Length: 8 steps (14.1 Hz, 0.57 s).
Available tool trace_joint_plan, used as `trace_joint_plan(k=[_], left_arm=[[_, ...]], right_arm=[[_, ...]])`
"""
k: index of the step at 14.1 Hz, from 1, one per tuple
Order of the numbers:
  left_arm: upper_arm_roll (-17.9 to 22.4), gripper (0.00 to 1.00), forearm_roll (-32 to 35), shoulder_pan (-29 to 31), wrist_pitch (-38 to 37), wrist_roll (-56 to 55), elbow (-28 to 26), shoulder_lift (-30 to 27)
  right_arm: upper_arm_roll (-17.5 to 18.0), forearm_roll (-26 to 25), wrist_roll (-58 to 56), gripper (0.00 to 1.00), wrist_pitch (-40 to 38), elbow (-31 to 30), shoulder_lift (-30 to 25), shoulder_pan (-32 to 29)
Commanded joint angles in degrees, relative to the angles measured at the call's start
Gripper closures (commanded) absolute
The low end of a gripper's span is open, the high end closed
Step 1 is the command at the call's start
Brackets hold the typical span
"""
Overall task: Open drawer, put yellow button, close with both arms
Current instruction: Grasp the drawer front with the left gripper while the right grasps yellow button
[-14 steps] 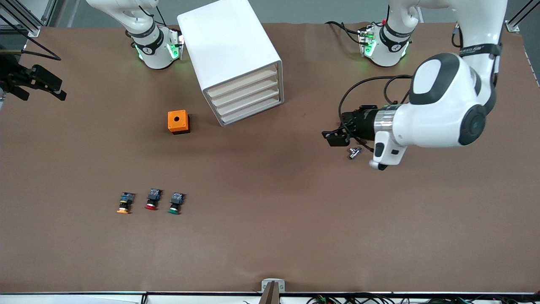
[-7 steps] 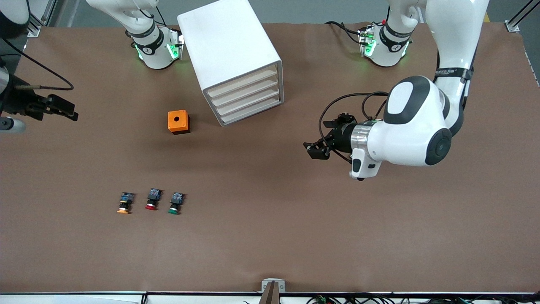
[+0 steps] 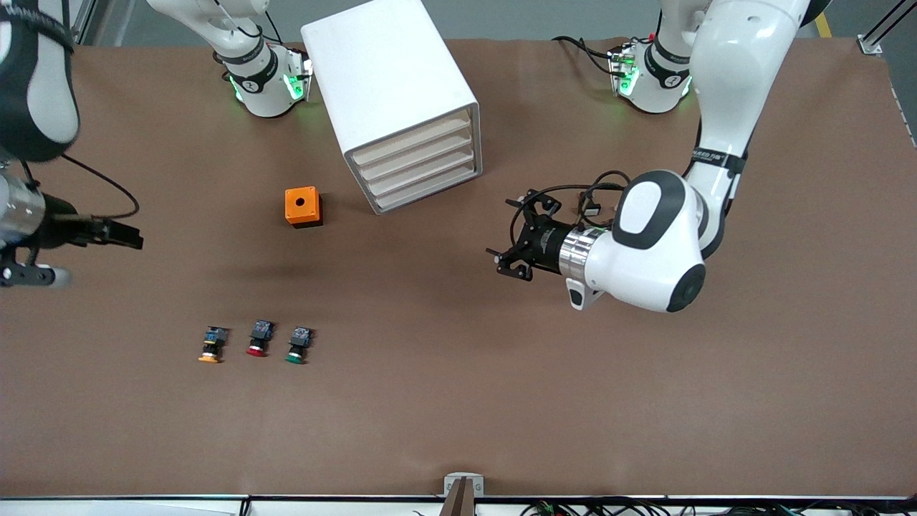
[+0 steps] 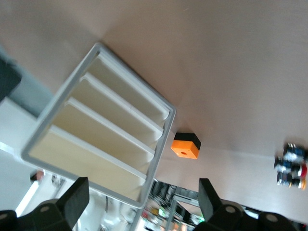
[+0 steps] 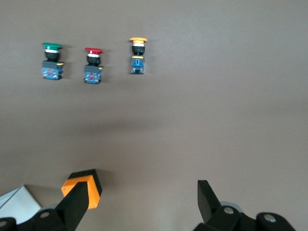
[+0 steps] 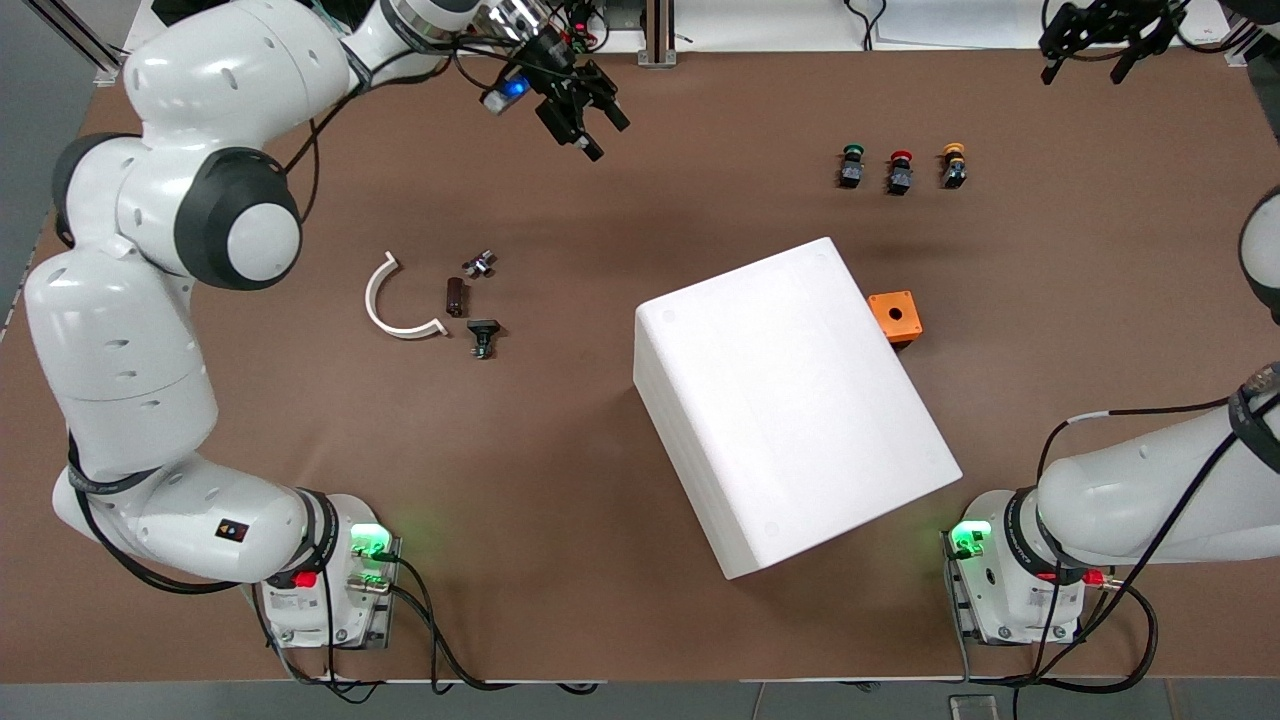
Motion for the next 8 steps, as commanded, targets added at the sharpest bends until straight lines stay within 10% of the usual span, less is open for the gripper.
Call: trace_joint_plan(k=[1, 8], left_arm=[[-0.2, 0.0, -2.2, -1.1, -0.4, -7.1, 1.6, 2.8], [-0.2, 0.01, -6.3, -4.6, -8.2, -24.4, 0.9, 6.7]], right_arm=[[0.7, -0.2, 1.0, 0.0, 5.0, 0.6, 3.8, -0.4], [0.9, 0.2, 10.1, 0.0, 27.5, -10.1, 11.7, 2.0]])
